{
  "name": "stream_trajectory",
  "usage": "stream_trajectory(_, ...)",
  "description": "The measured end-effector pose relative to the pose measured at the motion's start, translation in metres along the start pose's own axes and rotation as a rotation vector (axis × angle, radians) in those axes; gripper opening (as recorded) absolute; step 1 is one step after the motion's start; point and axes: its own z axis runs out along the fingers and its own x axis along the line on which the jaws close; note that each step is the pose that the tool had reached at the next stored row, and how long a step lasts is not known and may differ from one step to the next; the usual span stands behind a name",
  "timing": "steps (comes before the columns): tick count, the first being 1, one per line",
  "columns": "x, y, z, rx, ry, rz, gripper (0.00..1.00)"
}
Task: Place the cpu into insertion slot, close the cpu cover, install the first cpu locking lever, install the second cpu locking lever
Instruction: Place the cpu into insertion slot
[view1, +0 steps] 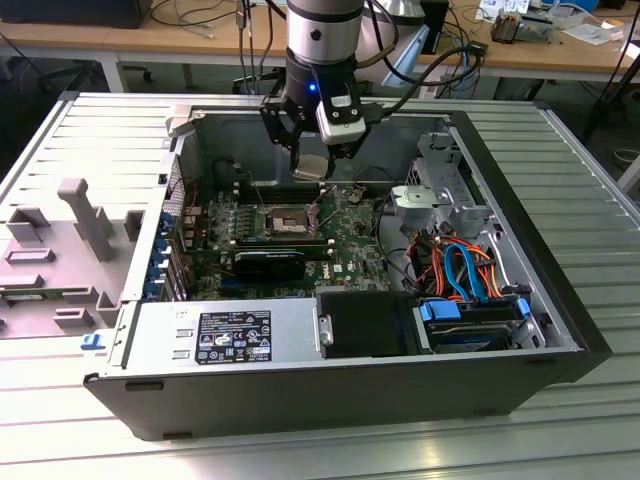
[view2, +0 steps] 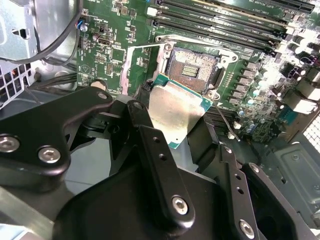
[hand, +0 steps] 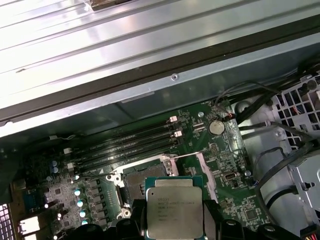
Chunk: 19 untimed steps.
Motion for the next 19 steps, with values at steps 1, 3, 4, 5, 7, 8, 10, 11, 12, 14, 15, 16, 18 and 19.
stream_trajectory(1,0.0000,0.0000,0.0000,0.0000,-0.0002,0.003,0.54)
stream_trajectory(3,0.0000,0.0000,0.0001,-0.0002,-0.0011,0.013,0.54)
stream_trajectory(4,0.0000,0.0000,0.0001,-0.0003,-0.0014,0.017,0.54)
stream_trajectory(5,0.0000,0.0000,0.0001,-0.0004,-0.0017,0.020,0.54)
stream_trajectory(7,0.0000,0.0000,0.0002,-0.0005,-0.0024,0.027,0.54)
stream_trajectory(8,0.0000,0.0000,0.0002,-0.0006,-0.0026,0.030,0.54)
stream_trajectory(10,0.0000,0.0000,0.0003,-0.0007,-0.0032,0.037,0.54)
stream_trajectory(11,0.0000,0.0000,0.0003,-0.0008,-0.0036,0.041,0.54)
stream_trajectory(12,0.0000,0.0000,0.0003,-0.0008,-0.0037,0.043,0.54)
stream_trajectory(14,0.0000,0.0000,0.0003,-0.0010,-0.0045,0.051,0.54)
stream_trajectory(15,0.0000,0.0000,0.0003,-0.0010,-0.0048,0.054,0.54)
stream_trajectory(16,0.0000,0.0000,0.0003,-0.0011,-0.0050,0.057,0.54)
stream_trajectory(18,0.0000,0.0000,0.0004,-0.0012,-0.0056,0.064,0.54)
stream_trajectory(19,0.0000,0.0000,0.0004,-0.0013,-0.0058,0.066,0.54)
